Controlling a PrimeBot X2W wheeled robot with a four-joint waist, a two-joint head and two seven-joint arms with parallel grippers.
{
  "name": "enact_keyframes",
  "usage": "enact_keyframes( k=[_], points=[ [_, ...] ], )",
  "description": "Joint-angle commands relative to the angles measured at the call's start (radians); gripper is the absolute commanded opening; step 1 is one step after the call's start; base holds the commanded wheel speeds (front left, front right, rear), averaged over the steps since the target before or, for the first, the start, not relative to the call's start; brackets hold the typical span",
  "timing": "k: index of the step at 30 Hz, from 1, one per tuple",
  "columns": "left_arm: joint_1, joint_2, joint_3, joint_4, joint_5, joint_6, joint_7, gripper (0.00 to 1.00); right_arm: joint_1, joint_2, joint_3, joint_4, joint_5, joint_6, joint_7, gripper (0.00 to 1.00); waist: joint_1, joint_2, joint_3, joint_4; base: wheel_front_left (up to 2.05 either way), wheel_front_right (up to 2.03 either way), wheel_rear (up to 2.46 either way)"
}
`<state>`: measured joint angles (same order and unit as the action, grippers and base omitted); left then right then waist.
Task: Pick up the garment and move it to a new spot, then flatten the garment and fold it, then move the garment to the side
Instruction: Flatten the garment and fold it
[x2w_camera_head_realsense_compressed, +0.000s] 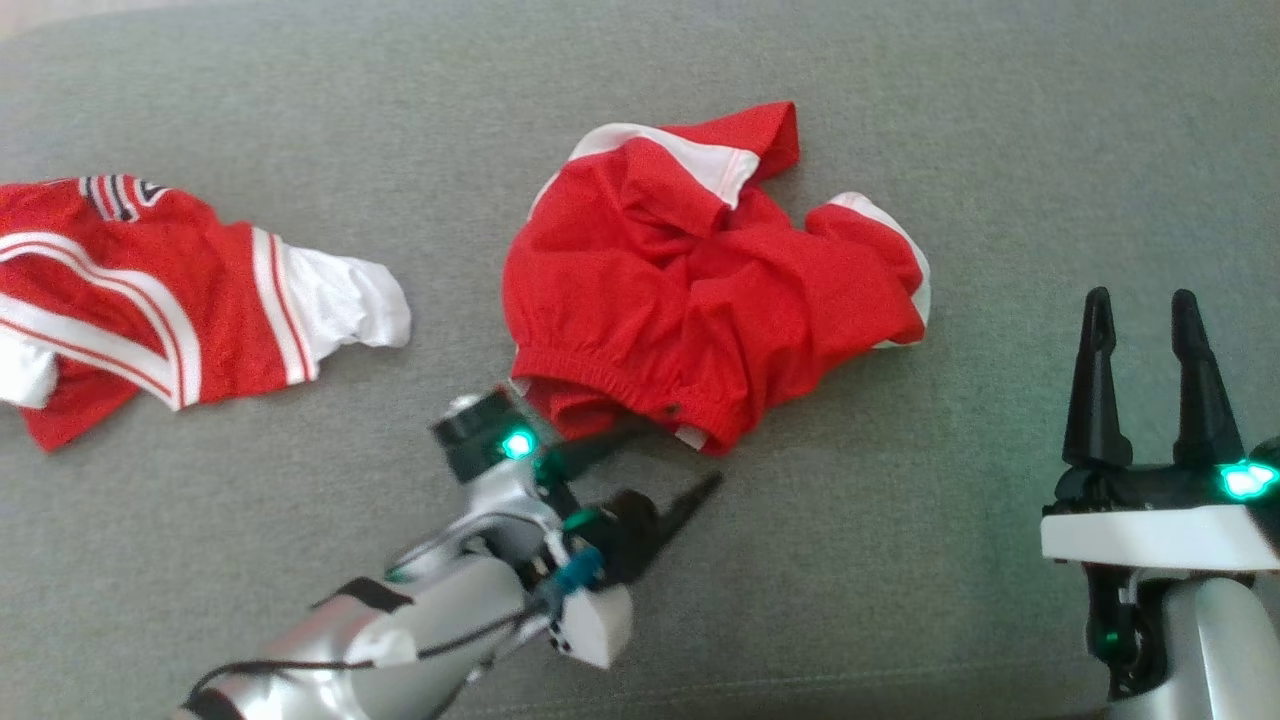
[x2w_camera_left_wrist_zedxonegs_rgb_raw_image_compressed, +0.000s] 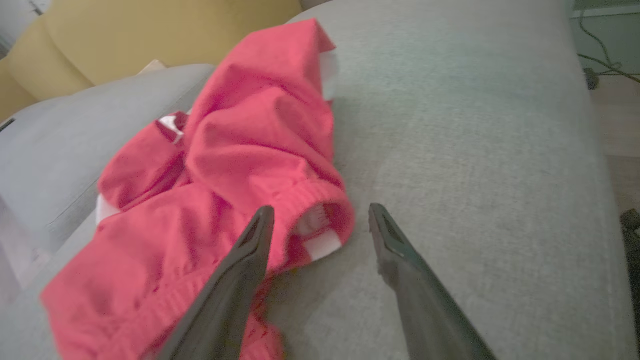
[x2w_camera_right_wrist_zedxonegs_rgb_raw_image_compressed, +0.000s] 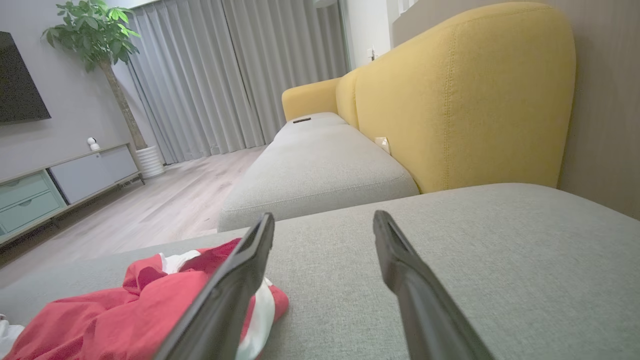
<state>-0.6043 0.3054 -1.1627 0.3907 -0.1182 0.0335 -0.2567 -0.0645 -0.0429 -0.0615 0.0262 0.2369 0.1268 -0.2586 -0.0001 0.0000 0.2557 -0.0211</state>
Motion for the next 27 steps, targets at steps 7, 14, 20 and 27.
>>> enact_keyframes(
  k=[7, 14, 20, 27],
  points=[
    [-0.109, -0.011, -0.029, 0.053, 0.051, -0.052, 0.038, 1.00, -0.025, -0.007, 0.030, -0.033, 0.007, 0.004, -0.003, 1.00, 0.0001, 0.0000, 0.038, -0.050, 0.00, 0.00, 0.00],
    [-0.102, 0.035, -0.034, 0.035, 0.045, -0.053, 0.040, 1.00, -0.023, -0.007, 0.017, -0.029, 0.016, 0.004, -0.003, 1.00, 0.0001, 0.0000, 0.041, -0.090, 0.00, 0.00, 0.00],
    [-0.011, 0.130, -0.048, -0.154, 0.017, -0.042, 0.096, 1.00, -0.012, -0.007, 0.008, -0.025, 0.022, 0.004, -0.003, 1.00, 0.0001, 0.0000, 0.031, -0.103, 0.00, 0.00, 0.00],
    [0.009, 0.182, -0.047, -0.237, -0.011, -0.051, 0.155, 1.00, -0.022, -0.007, 0.010, -0.027, 0.027, 0.004, -0.003, 1.00, 0.0001, 0.0000, 0.047, -0.102, 0.00, 0.00, 0.00]
  ],
)
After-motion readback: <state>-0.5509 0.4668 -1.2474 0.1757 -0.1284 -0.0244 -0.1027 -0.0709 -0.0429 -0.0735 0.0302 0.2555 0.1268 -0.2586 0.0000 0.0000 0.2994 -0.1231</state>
